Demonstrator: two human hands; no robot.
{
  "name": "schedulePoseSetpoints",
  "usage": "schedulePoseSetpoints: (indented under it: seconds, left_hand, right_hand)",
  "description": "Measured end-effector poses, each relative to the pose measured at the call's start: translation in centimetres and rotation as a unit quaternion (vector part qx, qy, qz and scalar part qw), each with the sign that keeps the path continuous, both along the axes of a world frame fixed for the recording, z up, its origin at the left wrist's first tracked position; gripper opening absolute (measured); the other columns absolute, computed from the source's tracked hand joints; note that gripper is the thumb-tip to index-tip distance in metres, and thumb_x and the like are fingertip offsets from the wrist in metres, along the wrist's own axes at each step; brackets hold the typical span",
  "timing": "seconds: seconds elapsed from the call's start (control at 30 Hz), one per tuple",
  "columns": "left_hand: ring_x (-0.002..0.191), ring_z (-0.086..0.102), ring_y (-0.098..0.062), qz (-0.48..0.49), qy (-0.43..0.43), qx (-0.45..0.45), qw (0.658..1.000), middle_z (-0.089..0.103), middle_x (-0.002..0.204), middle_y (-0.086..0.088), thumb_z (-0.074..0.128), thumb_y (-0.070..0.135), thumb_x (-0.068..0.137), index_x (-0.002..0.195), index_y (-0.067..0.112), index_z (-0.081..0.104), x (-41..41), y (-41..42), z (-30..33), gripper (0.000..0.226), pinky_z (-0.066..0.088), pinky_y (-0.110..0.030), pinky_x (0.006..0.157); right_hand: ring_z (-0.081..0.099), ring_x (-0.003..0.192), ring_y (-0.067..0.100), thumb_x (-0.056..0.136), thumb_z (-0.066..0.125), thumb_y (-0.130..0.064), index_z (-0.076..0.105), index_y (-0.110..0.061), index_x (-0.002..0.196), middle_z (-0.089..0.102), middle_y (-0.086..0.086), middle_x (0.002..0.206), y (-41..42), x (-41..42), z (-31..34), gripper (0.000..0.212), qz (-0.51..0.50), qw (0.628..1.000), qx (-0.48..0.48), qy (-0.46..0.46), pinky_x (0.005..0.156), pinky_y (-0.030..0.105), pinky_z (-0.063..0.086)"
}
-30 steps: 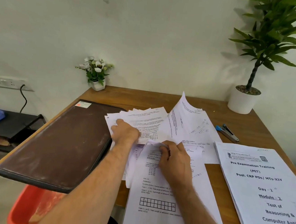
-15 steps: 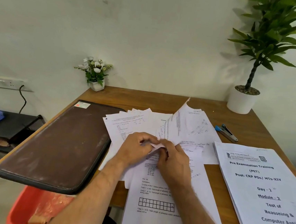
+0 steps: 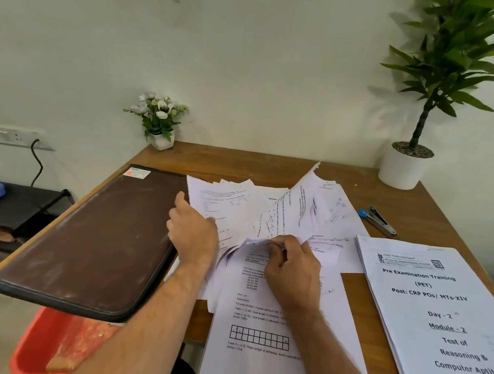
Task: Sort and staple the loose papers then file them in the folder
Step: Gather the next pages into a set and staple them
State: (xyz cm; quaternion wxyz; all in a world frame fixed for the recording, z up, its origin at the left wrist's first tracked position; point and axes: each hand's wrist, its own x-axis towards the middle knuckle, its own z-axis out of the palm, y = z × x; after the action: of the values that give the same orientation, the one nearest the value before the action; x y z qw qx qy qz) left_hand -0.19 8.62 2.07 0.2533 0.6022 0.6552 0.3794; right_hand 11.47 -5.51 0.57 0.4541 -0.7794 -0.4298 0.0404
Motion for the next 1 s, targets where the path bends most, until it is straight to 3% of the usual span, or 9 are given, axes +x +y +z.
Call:
schedulePoseSetpoints:
  seconds: [0.1,0.2,0.27,0.33,0.47,0.67,0.83,0.9,1.0]
  left_hand:
    - [0.103,0.067,-0.022,-0.006,-0.118,0.035,0.992,0.069,0.107,-0.002,0.067,0.012,0.097,0.145,0.015,0.044,-0.7,-0.3,0.1,0.054,0.045,-0.019,0.065]
    - [0.087,0.067,-0.014,-0.073,0.008,0.125,0.989,0.075,0.103,-0.002,0.060,0.019,0.102,0.129,0.018,0.061,-0.6,-1.3,0.5,0.027,0.044,-0.012,0.053]
    - [0.086,0.071,-0.024,-0.127,0.069,0.157,0.977,0.075,0.100,-0.006,0.054,0.024,0.105,0.125,0.020,0.062,0.2,-2.3,0.6,0.022,0.059,-0.035,0.062]
    - [0.090,0.071,-0.030,-0.169,0.099,0.168,0.966,0.075,0.103,-0.008,0.051,0.026,0.106,0.121,0.019,0.063,0.9,-3.4,0.6,0.021,0.061,-0.043,0.073]
    - [0.120,0.052,-0.028,-0.147,0.100,0.245,0.953,0.061,0.129,-0.008,0.070,0.023,0.095,0.102,0.016,0.076,0.7,-3.1,-0.5,0.011,0.054,-0.038,0.088]
    - [0.085,0.067,-0.017,-0.145,-0.026,0.199,0.969,0.073,0.095,0.001,0.062,0.031,0.101,0.105,0.014,0.072,0.8,-2.6,-0.3,0.020,0.055,-0.030,0.071]
    - [0.102,0.065,-0.008,-0.358,-0.027,0.171,0.918,0.073,0.109,0.006,0.072,0.025,0.093,0.093,0.023,0.073,0.4,-3.1,-0.4,0.002,0.056,-0.027,0.089]
    - [0.113,0.063,-0.003,-0.417,-0.031,0.114,0.901,0.072,0.113,0.010,0.073,0.014,0.086,0.084,0.032,0.069,0.2,-3.3,-0.6,0.019,0.054,-0.027,0.100]
    - [0.114,0.059,0.009,-0.448,-0.023,0.052,0.892,0.075,0.109,0.012,0.067,0.011,0.082,0.079,0.022,0.073,-0.1,-2.8,-0.7,0.012,0.048,-0.024,0.099]
  right_hand:
    - [0.055,0.087,0.013,0.099,0.057,-0.025,0.068,-0.024,0.102,0.053,-0.010,0.093,0.0,-0.2,0.1,0.011,0.004,1.000,0.003,0.001,0.070,0.028,0.049]
    - [0.057,0.087,0.016,0.098,0.059,-0.023,0.068,-0.022,0.103,0.054,-0.008,0.093,0.0,-0.3,0.2,0.011,0.003,1.000,0.023,-0.005,0.071,0.028,0.050]
    - [0.059,0.086,0.017,0.097,0.060,-0.023,0.068,-0.022,0.103,0.055,-0.006,0.093,0.0,0.0,0.1,0.010,-0.003,0.999,0.031,-0.010,0.072,0.031,0.053]
    - [0.059,0.085,0.017,0.097,0.060,-0.024,0.067,-0.022,0.103,0.055,-0.006,0.093,-0.1,0.0,0.0,0.009,-0.009,0.999,0.031,-0.012,0.072,0.033,0.054]
    - [0.055,0.082,0.015,0.096,0.062,-0.023,0.068,-0.020,0.103,0.052,-0.007,0.091,-0.1,-0.4,-0.2,0.009,-0.017,0.999,0.036,-0.024,0.070,0.028,0.049]
    - [0.055,0.089,0.012,0.098,0.059,-0.027,0.064,-0.025,0.106,0.054,-0.008,0.099,-0.6,0.1,0.0,0.010,-0.031,0.999,0.018,0.001,0.072,0.025,0.048]
    - [0.065,0.099,0.014,0.097,0.062,-0.024,0.037,-0.045,0.127,0.063,-0.009,0.113,-0.5,-0.3,0.5,0.045,-0.002,0.999,0.046,0.027,0.079,0.029,0.056]
    - [0.067,0.098,0.014,0.096,0.064,-0.024,0.021,-0.056,0.132,0.066,-0.008,0.116,-0.8,-0.5,0.7,0.064,0.008,0.999,0.037,0.034,0.082,0.037,0.060]
    - [0.068,0.098,0.015,0.096,0.064,-0.028,0.026,-0.052,0.143,0.067,-0.006,0.124,-0.8,-0.8,0.3,0.065,0.013,0.999,0.028,-0.022,0.079,0.036,0.061]
